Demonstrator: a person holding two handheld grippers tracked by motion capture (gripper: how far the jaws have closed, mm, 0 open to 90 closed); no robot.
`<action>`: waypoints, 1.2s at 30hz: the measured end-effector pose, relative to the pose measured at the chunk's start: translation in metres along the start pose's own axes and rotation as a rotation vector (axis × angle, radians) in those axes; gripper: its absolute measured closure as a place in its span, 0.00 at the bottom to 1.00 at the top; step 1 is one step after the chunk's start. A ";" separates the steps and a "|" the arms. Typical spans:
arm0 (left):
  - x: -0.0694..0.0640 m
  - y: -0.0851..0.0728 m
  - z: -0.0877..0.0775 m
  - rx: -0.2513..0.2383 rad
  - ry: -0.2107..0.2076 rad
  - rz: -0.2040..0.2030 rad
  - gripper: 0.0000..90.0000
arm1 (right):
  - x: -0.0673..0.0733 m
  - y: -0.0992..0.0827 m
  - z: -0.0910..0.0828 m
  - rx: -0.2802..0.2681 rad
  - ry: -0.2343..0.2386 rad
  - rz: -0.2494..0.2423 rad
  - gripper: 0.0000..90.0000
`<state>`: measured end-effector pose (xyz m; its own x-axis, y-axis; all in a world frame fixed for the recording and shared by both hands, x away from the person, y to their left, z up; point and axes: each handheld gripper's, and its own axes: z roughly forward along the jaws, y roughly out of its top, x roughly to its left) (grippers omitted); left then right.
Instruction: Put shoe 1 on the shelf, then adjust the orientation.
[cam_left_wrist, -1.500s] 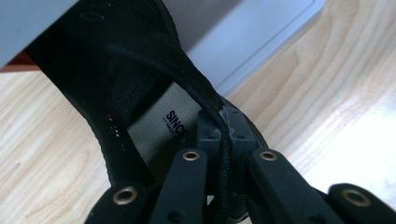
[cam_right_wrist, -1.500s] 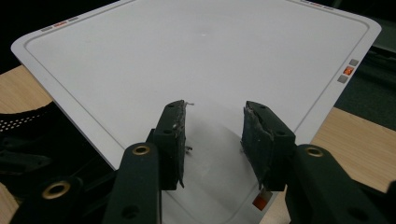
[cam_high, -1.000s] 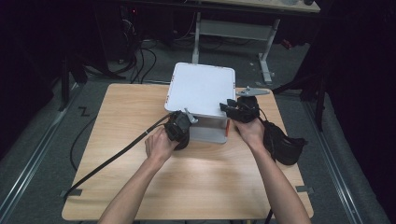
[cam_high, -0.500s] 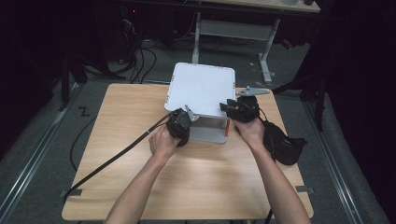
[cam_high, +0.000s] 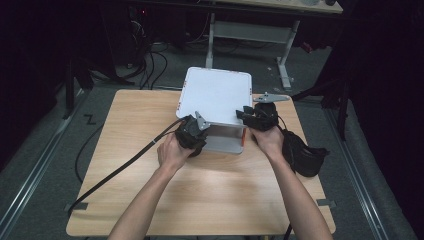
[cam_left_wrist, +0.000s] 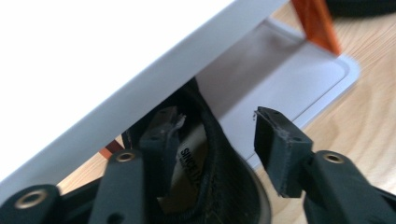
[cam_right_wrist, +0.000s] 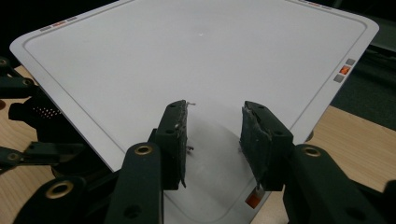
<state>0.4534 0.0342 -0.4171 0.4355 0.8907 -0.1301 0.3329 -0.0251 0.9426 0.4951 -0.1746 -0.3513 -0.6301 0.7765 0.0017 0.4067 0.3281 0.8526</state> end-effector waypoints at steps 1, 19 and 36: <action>0.001 0.001 -0.002 -0.002 -0.001 -0.011 0.52 | 0.000 0.000 0.000 -0.001 0.000 0.002 0.68; 0.035 0.011 -0.055 -0.111 -0.034 -0.222 0.44 | 0.000 0.000 0.000 -0.002 -0.001 -0.001 0.68; 0.071 -0.031 -0.096 -0.120 0.027 -0.317 0.43 | 0.000 0.000 0.000 -0.005 -0.002 -0.002 0.68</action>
<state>0.3935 0.1417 -0.4258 0.3038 0.8573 -0.4157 0.3465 0.3070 0.8864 0.4950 -0.1741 -0.3515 -0.6295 0.7770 -0.0010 0.4023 0.3270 0.8551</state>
